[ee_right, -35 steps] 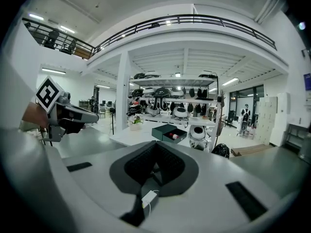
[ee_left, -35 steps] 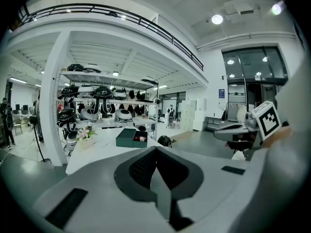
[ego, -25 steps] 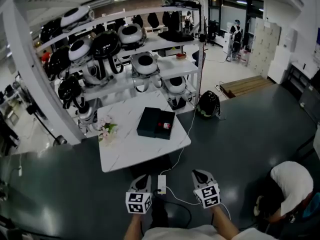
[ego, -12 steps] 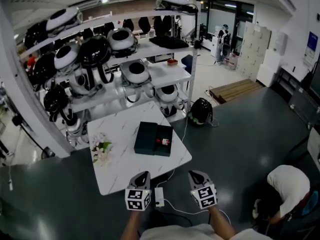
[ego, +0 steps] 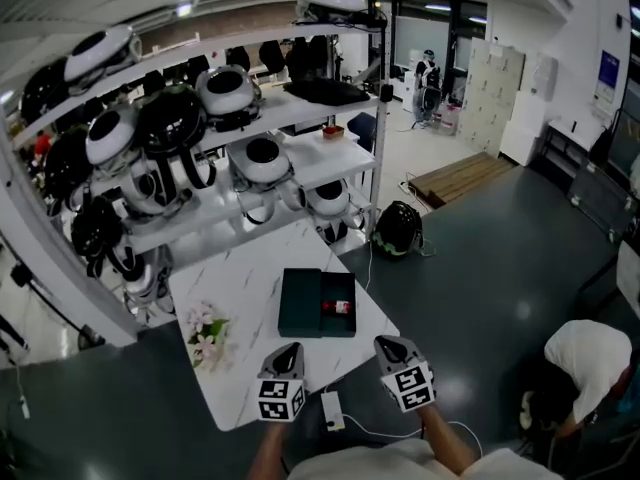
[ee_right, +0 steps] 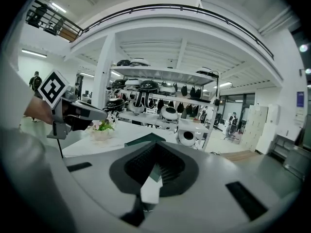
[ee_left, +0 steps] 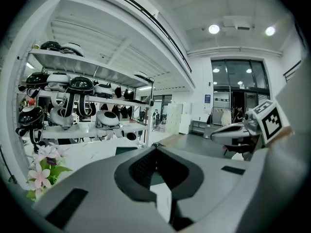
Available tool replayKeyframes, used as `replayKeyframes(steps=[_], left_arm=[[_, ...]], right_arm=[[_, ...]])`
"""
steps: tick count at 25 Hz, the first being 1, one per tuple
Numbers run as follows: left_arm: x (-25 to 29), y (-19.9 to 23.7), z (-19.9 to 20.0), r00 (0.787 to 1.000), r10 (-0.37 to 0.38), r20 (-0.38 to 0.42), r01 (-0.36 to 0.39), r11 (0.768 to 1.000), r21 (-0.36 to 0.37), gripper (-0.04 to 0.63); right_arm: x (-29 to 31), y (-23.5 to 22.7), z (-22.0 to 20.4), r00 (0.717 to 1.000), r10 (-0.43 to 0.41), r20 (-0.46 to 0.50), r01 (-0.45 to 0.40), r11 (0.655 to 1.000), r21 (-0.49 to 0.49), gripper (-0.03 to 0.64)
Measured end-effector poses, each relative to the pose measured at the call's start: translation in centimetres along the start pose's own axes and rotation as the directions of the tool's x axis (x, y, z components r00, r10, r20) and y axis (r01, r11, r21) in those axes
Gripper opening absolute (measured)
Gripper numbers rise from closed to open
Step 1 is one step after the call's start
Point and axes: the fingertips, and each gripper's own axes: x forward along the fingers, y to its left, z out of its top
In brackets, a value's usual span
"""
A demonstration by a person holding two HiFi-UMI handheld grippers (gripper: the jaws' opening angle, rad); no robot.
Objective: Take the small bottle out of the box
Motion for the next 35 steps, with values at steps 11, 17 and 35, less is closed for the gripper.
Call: replayKeyframes(steps=[11,17,35], left_arm=[[3.9,3.3,-0.7,0.999,-0.045,-0.025,0.044,0.999,-0.010,0.018],[5.3,3.9,-0.9,0.998,-0.047,-0.040,0.046,0.999,-0.016,0.018],[15.8,7.5,1.9,0.994,0.083,-0.070,-0.086,0.996,-0.032,0.018]], right_arm=[[4.9,0.3,-0.5,0.999,-0.010,-0.046,0.010,1.000,-0.014,0.021],[6.5,-0.3,-0.8,0.999,0.003,-0.048,-0.003,1.000,0.009,0.021],[18.3,-8.2,-0.1,0.992,0.123,-0.032,-0.122,0.992,0.028,0.021]])
